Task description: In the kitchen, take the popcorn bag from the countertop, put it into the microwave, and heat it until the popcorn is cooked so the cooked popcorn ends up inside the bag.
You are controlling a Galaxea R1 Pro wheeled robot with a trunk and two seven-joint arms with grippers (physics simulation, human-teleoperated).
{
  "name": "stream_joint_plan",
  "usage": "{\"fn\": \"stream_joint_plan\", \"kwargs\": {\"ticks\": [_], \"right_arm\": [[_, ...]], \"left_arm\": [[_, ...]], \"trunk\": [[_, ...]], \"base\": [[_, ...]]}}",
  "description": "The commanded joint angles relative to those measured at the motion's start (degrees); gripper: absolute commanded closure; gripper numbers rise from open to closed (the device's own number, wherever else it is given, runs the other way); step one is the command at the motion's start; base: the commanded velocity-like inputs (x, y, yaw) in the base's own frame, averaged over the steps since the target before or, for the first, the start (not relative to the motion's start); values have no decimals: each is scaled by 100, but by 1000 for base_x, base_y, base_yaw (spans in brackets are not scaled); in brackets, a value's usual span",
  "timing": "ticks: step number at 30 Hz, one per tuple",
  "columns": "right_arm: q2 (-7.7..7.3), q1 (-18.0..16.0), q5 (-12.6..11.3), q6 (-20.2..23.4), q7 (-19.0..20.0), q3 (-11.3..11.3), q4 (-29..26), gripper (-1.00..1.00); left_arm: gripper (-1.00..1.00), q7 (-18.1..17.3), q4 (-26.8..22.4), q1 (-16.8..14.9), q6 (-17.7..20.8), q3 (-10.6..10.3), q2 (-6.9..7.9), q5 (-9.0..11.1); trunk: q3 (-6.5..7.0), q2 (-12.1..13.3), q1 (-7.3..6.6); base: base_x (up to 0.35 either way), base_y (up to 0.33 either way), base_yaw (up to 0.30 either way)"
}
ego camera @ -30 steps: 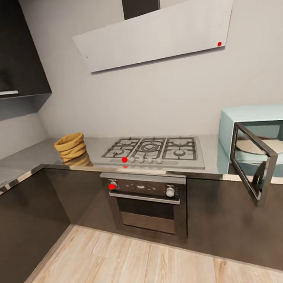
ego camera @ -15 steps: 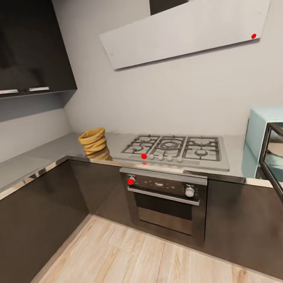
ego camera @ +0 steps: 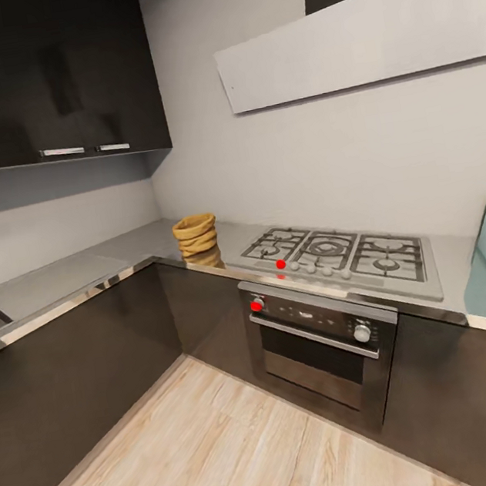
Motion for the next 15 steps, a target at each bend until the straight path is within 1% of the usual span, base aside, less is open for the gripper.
{"fn": "stream_joint_plan", "kwargs": {"ticks": [1, 3, 5, 9, 15], "right_arm": [[-3, -8, 57, -35, 9, -50, 19, -100], [-7, -9, 62, -61, 10, -46, 17, -100], [-23, -9, 67, -62, 9, -43, 12, -100], [-57, -9, 85, -45, 68, -27, 10, -100], [-51, -9, 114, -48, 38, 1, 10, -100]], "left_arm": [[-100, -33, -3, 1, -6, 1, 1, 46], [-100, -48, -3, 1, -3, -2, 1, 46], [-100, -53, -3, 1, -2, -2, 1, 46], [-100, -55, -3, 1, -2, -3, 0, 46], [-100, -51, -3, 1, 11, -3, -6, 46]], "trunk": [[-5, -3, 0], [-5, -3, 0], [-5, -3, 0], [-5, -3, 0], [-5, -3, 0]], "base": [[0, 0, 263], [0, 0, 139], [0, 0, 45], [0, 0, 10], [0, 0, 1]]}}
